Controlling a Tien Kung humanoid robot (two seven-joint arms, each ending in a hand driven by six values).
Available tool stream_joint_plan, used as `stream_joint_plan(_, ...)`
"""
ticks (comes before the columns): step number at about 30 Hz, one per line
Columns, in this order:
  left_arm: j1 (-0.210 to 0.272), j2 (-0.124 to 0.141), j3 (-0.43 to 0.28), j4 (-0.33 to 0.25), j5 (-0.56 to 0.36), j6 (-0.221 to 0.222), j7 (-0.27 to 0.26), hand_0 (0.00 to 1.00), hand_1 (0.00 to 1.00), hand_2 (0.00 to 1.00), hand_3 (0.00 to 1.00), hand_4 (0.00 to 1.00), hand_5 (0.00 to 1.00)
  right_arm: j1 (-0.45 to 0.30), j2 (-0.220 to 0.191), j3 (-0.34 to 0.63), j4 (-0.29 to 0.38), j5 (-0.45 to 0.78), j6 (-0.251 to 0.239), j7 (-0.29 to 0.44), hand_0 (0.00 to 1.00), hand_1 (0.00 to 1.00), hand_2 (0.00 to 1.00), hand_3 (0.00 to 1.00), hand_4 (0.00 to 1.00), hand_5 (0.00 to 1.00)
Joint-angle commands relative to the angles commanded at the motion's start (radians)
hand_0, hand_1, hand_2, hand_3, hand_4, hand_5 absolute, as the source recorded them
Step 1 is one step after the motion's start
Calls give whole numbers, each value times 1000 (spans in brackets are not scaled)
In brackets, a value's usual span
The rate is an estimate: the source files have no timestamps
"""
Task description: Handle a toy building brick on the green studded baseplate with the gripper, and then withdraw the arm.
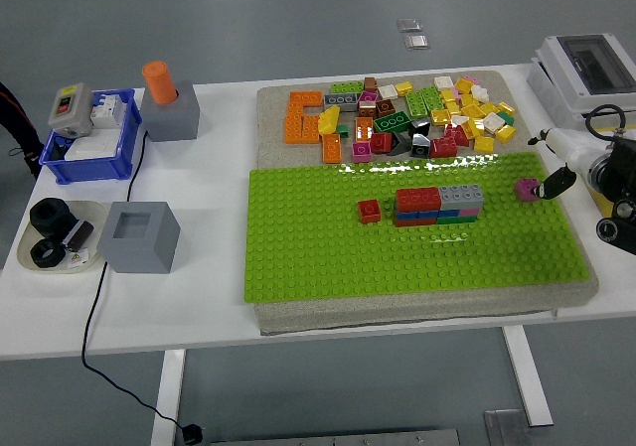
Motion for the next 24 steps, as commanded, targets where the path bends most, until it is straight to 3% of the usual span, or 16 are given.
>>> stream_joint_plan(10, 1, 1, -1, 0, 3, 2, 0, 776, 743, 723, 759, 834, 525, -17, 19, 28, -18, -2, 39, 3, 954, 948, 998, 827, 729, 40)
stream_joint_plan(20, -5, 0, 2, 1, 2, 2, -3, 776, 745, 723, 758, 835, 523, -35, 34, 42, -46, 7, 47, 7, 953, 949, 998, 828, 723, 35)
stream_joint_plan(21, -6, 0, 2, 1, 1, 2, -3, 777, 745, 725, 757, 834, 525, -38, 37, 43, -50, 8, 47, 8, 953, 949, 998, 743, 715, 26)
stream_joint_plan(24, -6, -1, 4, 1, -1, 2, -4, 777, 745, 725, 757, 834, 525, -48, 42, 46, -60, 13, 46, 11, 953, 949, 998, 743, 715, 26)
